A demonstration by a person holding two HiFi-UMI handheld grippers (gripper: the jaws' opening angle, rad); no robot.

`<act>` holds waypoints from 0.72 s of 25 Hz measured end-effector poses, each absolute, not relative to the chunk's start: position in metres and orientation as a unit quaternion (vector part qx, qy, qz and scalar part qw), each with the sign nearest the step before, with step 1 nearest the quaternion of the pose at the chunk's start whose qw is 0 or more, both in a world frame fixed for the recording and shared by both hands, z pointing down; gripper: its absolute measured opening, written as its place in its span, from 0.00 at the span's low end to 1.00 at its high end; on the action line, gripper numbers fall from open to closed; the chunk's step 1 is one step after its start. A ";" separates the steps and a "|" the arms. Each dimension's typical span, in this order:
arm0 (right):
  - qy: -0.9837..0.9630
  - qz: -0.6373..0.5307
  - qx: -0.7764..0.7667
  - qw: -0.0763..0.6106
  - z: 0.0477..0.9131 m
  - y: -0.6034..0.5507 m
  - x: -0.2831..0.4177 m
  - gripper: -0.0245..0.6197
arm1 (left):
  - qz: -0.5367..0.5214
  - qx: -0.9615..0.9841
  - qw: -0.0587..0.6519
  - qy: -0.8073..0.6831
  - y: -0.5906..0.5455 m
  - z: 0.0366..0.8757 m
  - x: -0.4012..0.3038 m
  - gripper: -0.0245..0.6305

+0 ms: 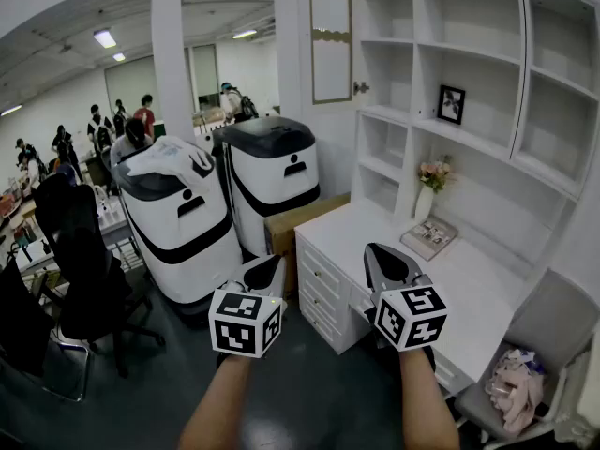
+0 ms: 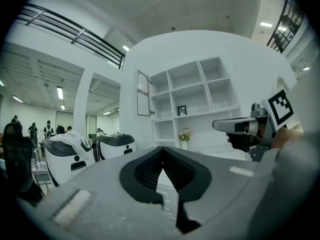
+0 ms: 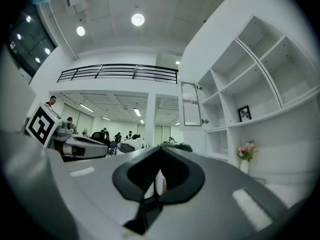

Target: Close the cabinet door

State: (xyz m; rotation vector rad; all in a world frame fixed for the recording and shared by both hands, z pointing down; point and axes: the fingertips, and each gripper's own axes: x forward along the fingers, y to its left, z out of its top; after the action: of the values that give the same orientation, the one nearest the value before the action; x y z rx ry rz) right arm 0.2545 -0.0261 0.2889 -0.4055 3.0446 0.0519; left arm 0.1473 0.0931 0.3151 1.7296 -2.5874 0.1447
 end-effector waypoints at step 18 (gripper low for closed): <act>0.994 0.012 -0.105 0.037 0.294 -0.038 0.255 0.10 | 0.025 0.560 0.018 -0.828 0.071 0.316 0.158 0.04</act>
State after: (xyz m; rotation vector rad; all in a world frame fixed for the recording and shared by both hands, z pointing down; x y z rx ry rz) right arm 0.2550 -0.0376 0.2935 -0.3211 3.0498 0.0362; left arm 0.1578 0.0710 0.3163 1.7386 -2.5733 0.0764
